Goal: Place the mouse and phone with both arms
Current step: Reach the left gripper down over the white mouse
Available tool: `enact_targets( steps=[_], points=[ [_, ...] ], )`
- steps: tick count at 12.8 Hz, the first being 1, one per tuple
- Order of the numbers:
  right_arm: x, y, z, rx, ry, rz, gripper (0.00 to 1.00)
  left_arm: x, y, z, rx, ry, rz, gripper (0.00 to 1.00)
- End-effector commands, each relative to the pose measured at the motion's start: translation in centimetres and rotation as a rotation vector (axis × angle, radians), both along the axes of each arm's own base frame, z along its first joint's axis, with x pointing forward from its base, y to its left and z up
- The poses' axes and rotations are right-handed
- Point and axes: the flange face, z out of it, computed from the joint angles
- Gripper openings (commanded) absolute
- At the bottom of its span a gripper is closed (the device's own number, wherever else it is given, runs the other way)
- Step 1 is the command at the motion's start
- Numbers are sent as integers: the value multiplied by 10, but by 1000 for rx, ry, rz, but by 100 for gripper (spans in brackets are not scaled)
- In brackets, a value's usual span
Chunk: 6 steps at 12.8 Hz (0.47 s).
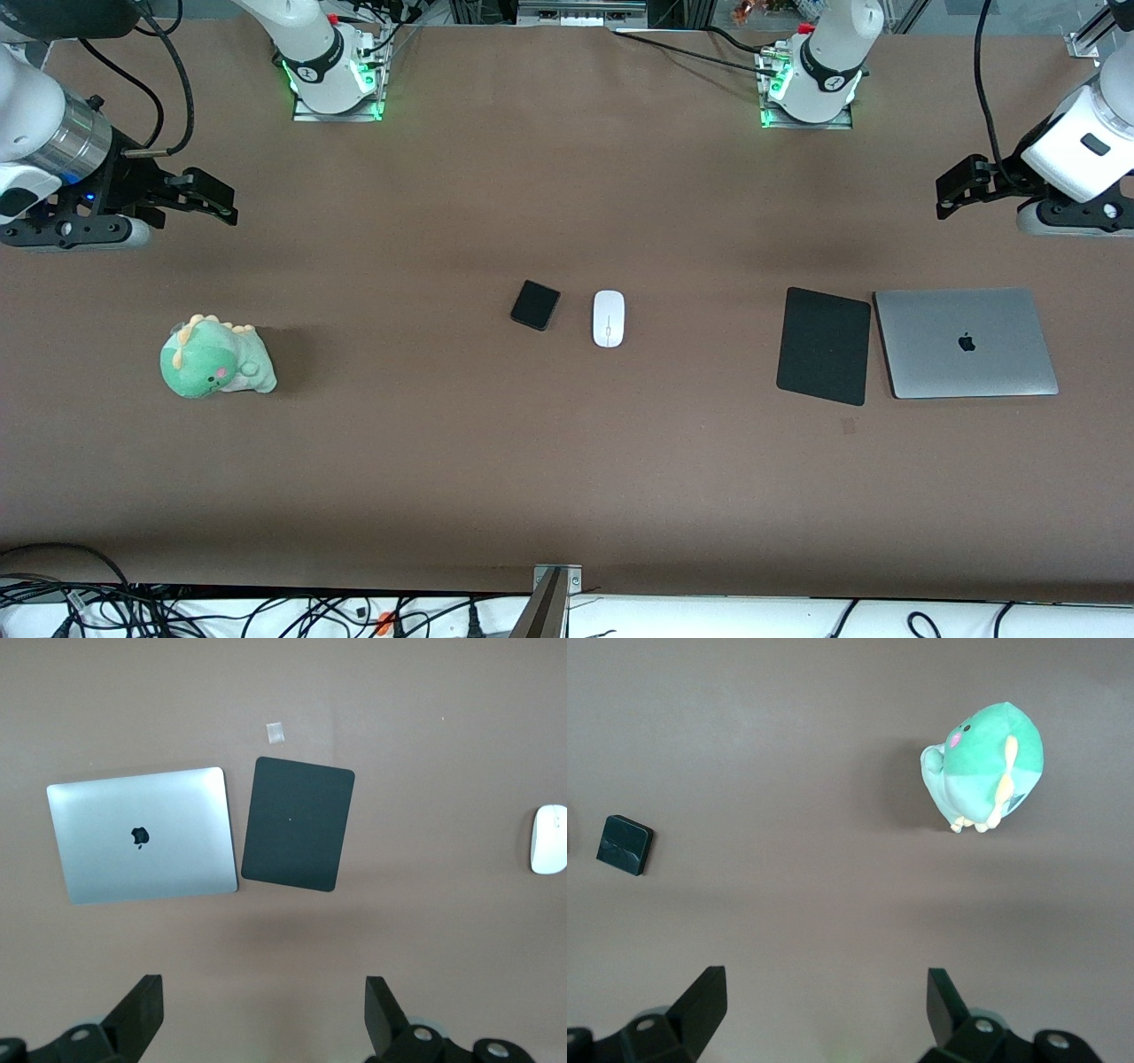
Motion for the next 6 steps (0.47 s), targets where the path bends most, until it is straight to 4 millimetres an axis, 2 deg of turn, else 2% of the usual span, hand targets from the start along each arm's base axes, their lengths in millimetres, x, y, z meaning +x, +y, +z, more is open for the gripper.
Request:
enact_targets(
  steps=[1,3,5,6],
  points=[
    [-3,-1,3,-7,2,-6,100,3,-20,-7,-27,27,-46,100],
    [-3,-2,3,-8,3,-2,100,14,-36,-27,-117,53,-57,100],
    [-3,-3,3,-6,3,-3,100,33,-50,-59,-202,75,-52,100],
    [-3,-3,3,-6,3,-3,100,41,-69,-77,-204,77,-78,100]
  ],
)
